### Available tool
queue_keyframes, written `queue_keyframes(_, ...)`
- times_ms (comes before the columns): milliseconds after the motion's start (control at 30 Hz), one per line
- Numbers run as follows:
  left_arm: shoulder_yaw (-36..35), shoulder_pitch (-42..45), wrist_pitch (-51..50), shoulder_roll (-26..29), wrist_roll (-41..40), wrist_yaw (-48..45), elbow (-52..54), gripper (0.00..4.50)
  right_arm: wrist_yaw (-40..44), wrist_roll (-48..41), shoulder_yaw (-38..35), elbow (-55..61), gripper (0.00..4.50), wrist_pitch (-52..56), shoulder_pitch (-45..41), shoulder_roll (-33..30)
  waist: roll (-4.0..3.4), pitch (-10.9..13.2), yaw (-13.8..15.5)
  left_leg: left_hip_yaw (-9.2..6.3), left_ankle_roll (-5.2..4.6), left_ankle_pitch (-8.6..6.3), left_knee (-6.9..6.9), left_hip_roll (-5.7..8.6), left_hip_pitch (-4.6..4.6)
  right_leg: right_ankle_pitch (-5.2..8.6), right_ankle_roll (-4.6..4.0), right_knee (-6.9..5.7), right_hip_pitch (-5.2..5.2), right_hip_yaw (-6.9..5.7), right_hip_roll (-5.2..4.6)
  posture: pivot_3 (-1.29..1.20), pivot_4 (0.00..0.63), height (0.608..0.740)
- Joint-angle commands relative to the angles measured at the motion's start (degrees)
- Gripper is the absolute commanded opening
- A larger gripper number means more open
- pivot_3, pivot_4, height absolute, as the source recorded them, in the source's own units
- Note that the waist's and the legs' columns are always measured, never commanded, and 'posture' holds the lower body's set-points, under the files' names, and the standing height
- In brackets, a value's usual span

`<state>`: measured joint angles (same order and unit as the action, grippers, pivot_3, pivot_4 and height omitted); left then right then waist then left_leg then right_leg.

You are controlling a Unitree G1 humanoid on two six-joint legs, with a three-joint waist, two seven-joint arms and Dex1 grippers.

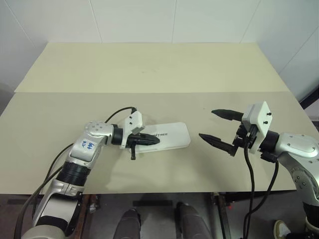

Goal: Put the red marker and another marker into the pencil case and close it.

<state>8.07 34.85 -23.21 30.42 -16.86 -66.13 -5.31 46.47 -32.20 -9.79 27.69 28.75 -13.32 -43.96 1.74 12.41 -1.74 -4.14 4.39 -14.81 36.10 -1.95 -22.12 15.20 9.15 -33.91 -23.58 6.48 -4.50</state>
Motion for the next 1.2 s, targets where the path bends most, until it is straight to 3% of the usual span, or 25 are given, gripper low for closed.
queue_keyframes(33, -6.28, -0.56, -0.24, 1.93, -6.54, -1.98, 5.56, 0.03, 0.65, -0.85, -0.88, 0.77, 4.50, -1.21, -0.97, 0.16, 0.00, 0.00, 0.02, 0.00, 0.00, 0.00, -0.01, 0.00, -0.01, 0.00, 0.00, 0.00, 0.00, 0.00, 0.00, 0.00, 0.150, 0.740)
queue_keyframes(267, -13.17, -3.08, -1.91, 8.28, -10.45, -1.72, 8.74, 0.03, 2.60, -0.50, -1.00, -1.38, 4.50, -2.14, -1.33, -0.07, 0.00, 0.00, -0.04, 0.00, 0.00, -0.01, -0.05, 0.00, 0.01, 0.00, 0.01, 0.00, -0.02, 0.00, 0.00, 0.00, 0.150, 0.740)
queue_keyframes(367, -14.96, -4.43, -2.58, 9.77, -11.69, -1.50, 9.84, 0.59, 3.05, -0.38, -1.14, -2.48, 4.50, -2.98, -1.91, 0.08, 0.00, 0.00, 0.01, 0.00, 0.00, -0.01, -0.03, 0.00, -0.01, 0.01, -0.03, 0.03, -0.01, 0.00, 0.00, 0.00, 0.150, 0.740)
queue_keyframes(767, -17.44, -8.36, -0.66, 10.75, -13.48, -0.58, 12.05, 4.47, 4.22, -0.15, -2.86, -5.83, 4.50, -4.43, -4.87, -0.84, 0.00, 0.00, -0.02, 0.00, 0.00, -0.01, -0.05, 0.00, -0.01, 0.07, -0.13, 0.04, -0.01, 0.00, 0.00, 0.00, 0.150, 0.740)
queue_keyframes(1200, -15.64, -9.70, 4.07, 9.50, -10.82, 1.88, 11.92, 4.47, 3.94, 0.75, -5.41, -8.09, 4.50, -6.29, -2.49, -1.65, 0.00, 0.00, -0.09, 0.00, 0.01, -0.01, -0.04, 0.00, -0.01, 0.07, -0.13, 0.05, -0.01, 0.00, 0.00, 0.00, 0.150, 0.740)
